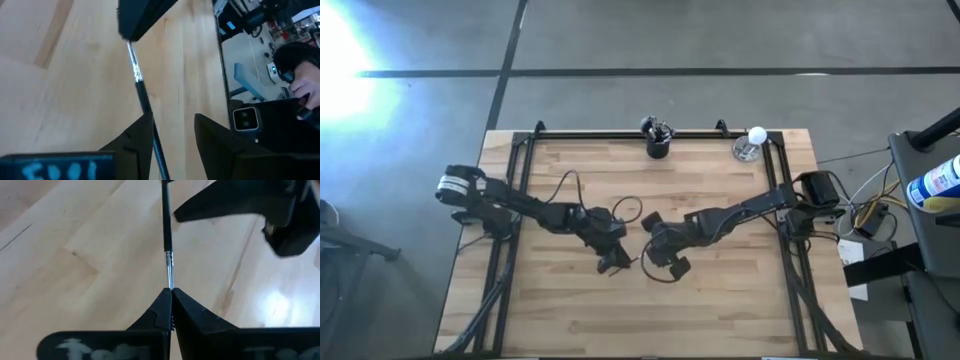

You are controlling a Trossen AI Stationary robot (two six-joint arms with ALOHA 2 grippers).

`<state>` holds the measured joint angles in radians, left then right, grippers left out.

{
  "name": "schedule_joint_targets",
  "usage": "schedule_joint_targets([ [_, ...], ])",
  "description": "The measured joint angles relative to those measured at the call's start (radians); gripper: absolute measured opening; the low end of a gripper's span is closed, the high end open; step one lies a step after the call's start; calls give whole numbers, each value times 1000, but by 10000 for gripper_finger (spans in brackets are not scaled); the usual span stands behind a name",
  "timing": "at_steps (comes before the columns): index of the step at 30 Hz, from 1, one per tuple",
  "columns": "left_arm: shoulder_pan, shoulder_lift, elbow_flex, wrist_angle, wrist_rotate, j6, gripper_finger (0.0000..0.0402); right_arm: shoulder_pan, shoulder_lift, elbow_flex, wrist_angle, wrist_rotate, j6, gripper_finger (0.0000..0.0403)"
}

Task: Put items in baskets/containers
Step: Put the black brow brush into the black pen holder

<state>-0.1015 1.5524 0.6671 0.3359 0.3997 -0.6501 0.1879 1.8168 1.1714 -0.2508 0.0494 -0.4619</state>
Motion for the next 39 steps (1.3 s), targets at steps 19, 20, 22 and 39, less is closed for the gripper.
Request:
schedule_joint_targets([
  [19, 1, 19, 16, -129, -23, -6, 117, 0, -1, 20, 17, 6, -17, 8],
  [20, 1, 19, 16, -129, -23, -5, 105, 0, -2, 20, 17, 6, -17, 8],
  [22, 1, 19, 16, -131, -30, -4, 74, -1, -2, 20, 17, 6, -2, 8],
  [39, 30, 17, -121, 257, -229, 181, 7, -12, -332, -204, 69, 103, 348, 61],
])
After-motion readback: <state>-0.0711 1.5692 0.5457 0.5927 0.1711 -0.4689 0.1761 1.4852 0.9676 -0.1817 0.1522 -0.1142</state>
